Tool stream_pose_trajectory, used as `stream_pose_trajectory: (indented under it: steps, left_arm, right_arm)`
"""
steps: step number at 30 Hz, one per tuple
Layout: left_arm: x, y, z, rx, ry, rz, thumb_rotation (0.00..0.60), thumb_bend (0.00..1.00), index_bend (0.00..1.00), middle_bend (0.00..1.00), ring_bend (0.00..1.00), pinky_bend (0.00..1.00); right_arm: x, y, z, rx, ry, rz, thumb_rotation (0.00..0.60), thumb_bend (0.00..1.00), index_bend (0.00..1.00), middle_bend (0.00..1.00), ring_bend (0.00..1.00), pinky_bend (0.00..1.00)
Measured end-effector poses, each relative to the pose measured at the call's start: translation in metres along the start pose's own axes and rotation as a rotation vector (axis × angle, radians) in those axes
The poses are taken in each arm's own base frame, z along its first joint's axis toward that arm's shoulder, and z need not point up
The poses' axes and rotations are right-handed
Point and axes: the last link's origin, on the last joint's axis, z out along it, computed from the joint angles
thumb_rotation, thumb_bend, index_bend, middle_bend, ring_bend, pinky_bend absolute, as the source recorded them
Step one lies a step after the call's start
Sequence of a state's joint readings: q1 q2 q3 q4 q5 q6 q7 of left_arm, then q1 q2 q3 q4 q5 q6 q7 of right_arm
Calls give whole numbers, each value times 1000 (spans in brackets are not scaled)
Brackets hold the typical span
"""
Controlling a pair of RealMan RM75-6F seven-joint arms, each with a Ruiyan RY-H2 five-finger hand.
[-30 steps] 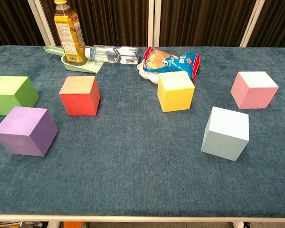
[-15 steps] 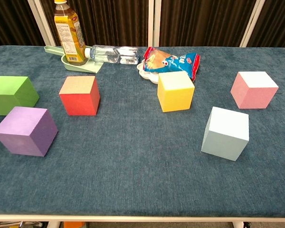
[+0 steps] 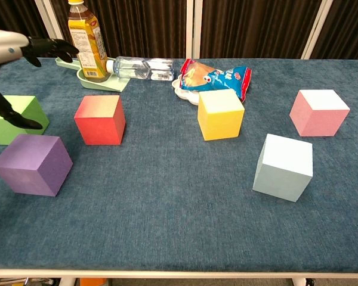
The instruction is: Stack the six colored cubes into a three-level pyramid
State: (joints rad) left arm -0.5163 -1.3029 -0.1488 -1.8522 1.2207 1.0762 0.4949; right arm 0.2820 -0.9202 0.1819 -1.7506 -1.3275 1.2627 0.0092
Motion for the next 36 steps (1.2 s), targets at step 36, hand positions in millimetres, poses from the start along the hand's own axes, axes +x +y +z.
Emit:
stream_pose_trajectory:
  steps: [36]
  left_arm:
    - [-40,14,72,49,-14,-42,600,0,83,329,52,181]
  right_arm:
    - [-8,20,0,-52,-23,0,600,5,0,0,0,0]
